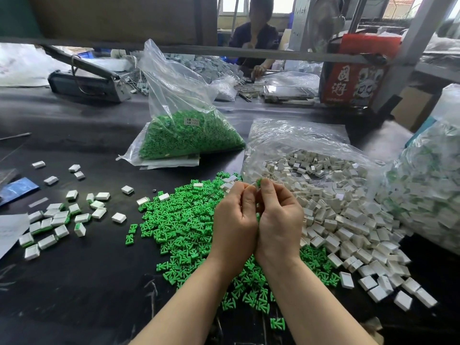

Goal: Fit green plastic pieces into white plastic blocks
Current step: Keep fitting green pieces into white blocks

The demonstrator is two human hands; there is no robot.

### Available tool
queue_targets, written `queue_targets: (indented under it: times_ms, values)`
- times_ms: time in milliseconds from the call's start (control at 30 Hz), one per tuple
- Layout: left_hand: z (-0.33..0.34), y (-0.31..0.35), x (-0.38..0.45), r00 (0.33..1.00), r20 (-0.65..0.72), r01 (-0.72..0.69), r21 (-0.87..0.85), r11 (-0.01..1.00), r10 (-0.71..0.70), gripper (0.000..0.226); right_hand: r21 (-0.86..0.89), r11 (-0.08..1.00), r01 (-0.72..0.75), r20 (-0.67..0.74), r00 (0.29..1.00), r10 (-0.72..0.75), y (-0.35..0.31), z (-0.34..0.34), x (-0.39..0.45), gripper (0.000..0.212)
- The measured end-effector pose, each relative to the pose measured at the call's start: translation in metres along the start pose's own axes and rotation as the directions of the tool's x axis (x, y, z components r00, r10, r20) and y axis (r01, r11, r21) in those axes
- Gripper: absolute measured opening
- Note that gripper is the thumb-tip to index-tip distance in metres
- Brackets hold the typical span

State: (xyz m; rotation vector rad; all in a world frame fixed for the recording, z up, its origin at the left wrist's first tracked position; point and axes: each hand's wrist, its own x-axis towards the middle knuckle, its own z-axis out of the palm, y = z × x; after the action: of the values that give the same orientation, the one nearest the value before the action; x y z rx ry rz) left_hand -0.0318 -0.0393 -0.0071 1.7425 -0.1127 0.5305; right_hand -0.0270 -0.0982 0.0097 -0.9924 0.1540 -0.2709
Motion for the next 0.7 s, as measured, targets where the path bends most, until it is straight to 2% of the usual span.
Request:
queue_targets:
  times_ms: [167,333,467,700]
  values:
    - [0.0019,0.0024,0.0002,1.000,0.021,-0.017,0.023,1.000,0.017,0.027,0.036,0.999,0.008,-0.050,0.999,-0.006,0.0014,0.0013,0.0001,0.023]
    - [0.0033,-0.0011,-0.0020,1.000,0.003,0.013,-0.034,0.999,-0.013,0.028,0.002,0.999,0.049,-0.147,0.988,-0.048,-0.0024,-0.0010,0.0068,0.025]
    - [0.0052,-0.0009,-0.0015,1.000,0.009,0.021,-0.052,0.998,-0.021,0.028,0.028,0.999,-0.017,-0.082,0.996,0.019,-0.0019,-0.0002,0.0034,0.027]
    - [0.0030,-0.0006,-0.0007,1.000,-0.019,0.016,-0.066,0.998,-0.017,0.030,0.037,0.999,-0.012,-0.035,0.999,0.013,-0.0033,0.0016,0.0004,0.021]
